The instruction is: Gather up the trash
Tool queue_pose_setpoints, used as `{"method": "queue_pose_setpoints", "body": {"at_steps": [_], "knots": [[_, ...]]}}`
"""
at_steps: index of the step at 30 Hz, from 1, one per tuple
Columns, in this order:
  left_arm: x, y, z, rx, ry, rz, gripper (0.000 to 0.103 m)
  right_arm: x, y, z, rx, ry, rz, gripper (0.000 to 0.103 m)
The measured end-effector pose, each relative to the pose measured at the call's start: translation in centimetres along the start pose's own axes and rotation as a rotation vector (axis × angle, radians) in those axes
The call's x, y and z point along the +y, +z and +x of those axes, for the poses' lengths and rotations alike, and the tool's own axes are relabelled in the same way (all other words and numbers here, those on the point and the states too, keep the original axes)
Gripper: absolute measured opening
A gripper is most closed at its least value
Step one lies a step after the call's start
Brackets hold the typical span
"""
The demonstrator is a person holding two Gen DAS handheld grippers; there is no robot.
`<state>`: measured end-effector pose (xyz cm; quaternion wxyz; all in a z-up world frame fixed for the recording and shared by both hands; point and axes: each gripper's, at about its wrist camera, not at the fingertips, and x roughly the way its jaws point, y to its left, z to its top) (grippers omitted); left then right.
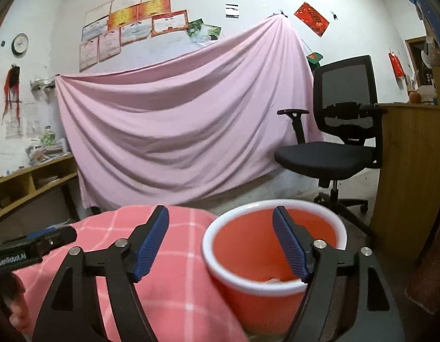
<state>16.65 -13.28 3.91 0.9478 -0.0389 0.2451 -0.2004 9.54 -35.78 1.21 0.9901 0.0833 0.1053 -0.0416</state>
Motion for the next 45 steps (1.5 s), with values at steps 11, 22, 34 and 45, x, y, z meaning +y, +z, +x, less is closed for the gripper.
{"method": "queue_pose_setpoints", "body": {"at_steps": [11, 22, 34, 45], "knots": [[2.3, -2.4, -6.3, -0.133, 0.06, -0.014, 0.096, 3.2, -1.2, -5.0, -0.084, 0.017, -0.016, 0.103], [3.8, -4.9, -10.1, -0.204, 0.092, 0.02, 0.101, 5.9, -2.3, -8.4, -0.103, 0.028, -0.047, 0.103], [4.3, -8.5, -12.9, -0.22, 0.123, 0.054, 0.101, 8.2, -4.0, -11.2, -0.056, 0.039, -0.042, 0.103], [5.9, -10.2, -15.0, -0.254, 0.138, 0.024, 0.101, 10.2, -5.4, -13.0, -0.006, 0.037, -0.067, 0.103]]}}
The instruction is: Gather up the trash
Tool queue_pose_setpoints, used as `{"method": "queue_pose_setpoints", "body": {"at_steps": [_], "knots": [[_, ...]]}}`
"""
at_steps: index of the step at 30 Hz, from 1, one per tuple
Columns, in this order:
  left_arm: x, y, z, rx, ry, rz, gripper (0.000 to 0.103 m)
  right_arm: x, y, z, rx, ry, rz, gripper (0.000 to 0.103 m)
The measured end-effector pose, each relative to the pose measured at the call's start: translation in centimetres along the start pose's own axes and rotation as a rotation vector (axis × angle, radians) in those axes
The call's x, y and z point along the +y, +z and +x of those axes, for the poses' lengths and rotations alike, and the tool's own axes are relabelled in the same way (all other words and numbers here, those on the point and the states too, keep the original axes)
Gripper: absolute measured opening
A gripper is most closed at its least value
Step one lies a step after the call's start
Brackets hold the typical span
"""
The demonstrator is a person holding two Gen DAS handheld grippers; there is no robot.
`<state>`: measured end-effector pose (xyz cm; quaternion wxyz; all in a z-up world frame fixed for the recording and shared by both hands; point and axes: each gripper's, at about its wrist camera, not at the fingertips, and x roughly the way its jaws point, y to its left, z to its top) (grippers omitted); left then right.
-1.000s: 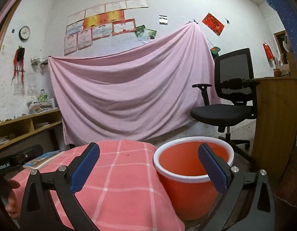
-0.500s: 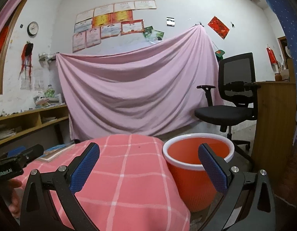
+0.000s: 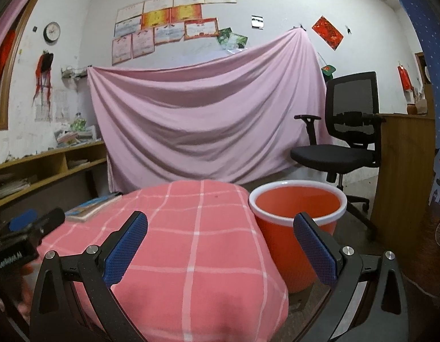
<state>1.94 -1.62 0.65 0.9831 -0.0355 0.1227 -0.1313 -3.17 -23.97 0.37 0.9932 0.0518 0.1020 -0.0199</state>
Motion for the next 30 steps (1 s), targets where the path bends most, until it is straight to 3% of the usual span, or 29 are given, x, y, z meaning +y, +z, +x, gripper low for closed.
{"method": "queue_pose_setpoints", "body": {"at_steps": [8, 30], "knots": [[-0.3, -1.0, 0.5, 0.002, 0.049, 0.039, 0.101, 1.0, -0.8, 1.2, 0.016, -0.024, -0.045, 0.103], [-0.4, -1.6, 1.0, 0.012, 0.054, 0.039, 0.101, 1.0, -0.7, 1.1, 0.021, -0.021, -0.043, 0.103]]}}
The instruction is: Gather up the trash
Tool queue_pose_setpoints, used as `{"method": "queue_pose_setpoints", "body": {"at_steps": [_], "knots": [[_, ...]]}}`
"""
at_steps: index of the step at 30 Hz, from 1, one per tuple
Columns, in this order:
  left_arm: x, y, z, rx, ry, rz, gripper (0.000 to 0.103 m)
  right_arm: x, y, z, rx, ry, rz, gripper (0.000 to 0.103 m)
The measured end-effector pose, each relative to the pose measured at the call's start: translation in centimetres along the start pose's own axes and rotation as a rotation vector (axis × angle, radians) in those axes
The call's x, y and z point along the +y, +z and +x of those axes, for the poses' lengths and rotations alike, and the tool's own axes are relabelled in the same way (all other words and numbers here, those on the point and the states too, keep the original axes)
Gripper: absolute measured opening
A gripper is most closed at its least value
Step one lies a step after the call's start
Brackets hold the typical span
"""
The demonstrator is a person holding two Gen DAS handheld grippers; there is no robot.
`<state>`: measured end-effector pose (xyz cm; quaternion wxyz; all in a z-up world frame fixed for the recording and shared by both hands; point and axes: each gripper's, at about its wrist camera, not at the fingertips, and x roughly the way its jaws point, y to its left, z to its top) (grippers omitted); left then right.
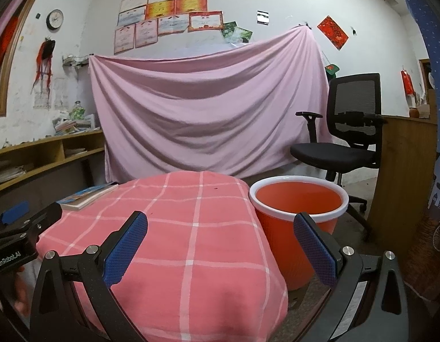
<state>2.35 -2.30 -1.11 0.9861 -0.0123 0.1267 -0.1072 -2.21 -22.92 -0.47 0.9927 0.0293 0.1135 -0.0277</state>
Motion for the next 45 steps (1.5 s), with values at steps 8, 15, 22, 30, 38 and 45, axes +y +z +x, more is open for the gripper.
{"method": "queue_pose_setpoints", "body": {"at_steps": [8, 15, 22, 30, 38, 45], "knots": [[-0.06, 0.02, -0.03, -0.002, 0.0, 0.002, 0.101, 0.16, 0.01, 0.02, 0.002, 0.0, 0.001, 0.103], [-0.08, 0.01, -0.04, -0.004, 0.0, 0.001, 0.101, 0.19, 0.0, 0.05, 0.003, 0.002, 0.001, 0.103], [-0.06, 0.09, -0.12, -0.005, 0.0, 0.003, 0.101, 0.27, 0.03, 0.05, 0.003, 0.001, 0.002, 0.103], [0.01, 0.11, -0.09, -0.006, 0.001, 0.004, 0.101, 0.36, 0.08, 0.02, 0.003, 0.0, 0.003, 0.103], [0.05, 0.04, -0.09, -0.006, 0.001, 0.003, 0.101, 0.54, -0.13, -0.06, 0.008, 0.003, 0.001, 0.103], [0.09, 0.01, -0.07, -0.007, 0.001, 0.003, 0.101, 0.58, -0.08, -0.07, 0.009, 0.003, 0.001, 0.103]]}}
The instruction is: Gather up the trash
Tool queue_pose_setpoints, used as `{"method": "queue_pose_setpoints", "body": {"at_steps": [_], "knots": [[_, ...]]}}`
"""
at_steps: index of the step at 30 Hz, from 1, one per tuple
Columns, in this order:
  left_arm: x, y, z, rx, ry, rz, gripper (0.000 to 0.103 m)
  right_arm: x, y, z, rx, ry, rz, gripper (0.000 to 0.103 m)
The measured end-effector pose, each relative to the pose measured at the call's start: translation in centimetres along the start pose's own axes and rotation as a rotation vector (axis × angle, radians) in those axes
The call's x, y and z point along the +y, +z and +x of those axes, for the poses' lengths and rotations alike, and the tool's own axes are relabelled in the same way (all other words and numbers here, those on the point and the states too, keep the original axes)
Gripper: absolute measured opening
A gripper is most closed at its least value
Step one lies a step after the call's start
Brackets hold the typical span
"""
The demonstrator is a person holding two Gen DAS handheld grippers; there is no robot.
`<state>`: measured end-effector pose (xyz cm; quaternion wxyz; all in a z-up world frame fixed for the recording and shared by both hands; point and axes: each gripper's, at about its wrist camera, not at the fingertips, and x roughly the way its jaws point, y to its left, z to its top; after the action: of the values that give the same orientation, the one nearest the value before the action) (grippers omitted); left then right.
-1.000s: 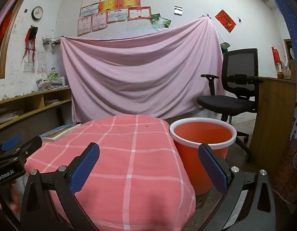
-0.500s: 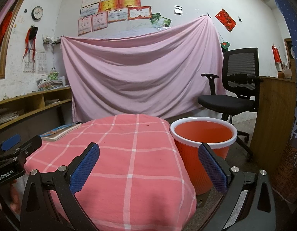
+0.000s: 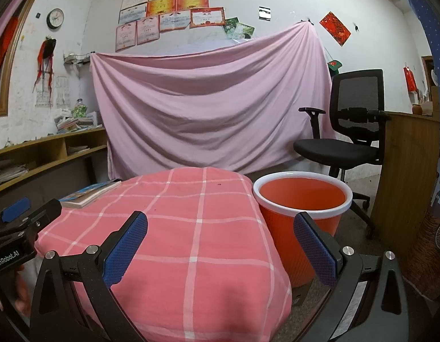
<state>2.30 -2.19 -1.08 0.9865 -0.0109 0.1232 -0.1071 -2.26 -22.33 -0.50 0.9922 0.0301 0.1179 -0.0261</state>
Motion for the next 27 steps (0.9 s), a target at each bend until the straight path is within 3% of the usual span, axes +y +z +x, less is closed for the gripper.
{"method": "queue_pose_setpoints", "body": {"at_steps": [27], "knots": [[-0.02, -0.04, -0.07, -0.003, 0.001, 0.001, 0.101, 0.17, 0.08, -0.06, 0.002, 0.0, 0.001, 0.103]]}}
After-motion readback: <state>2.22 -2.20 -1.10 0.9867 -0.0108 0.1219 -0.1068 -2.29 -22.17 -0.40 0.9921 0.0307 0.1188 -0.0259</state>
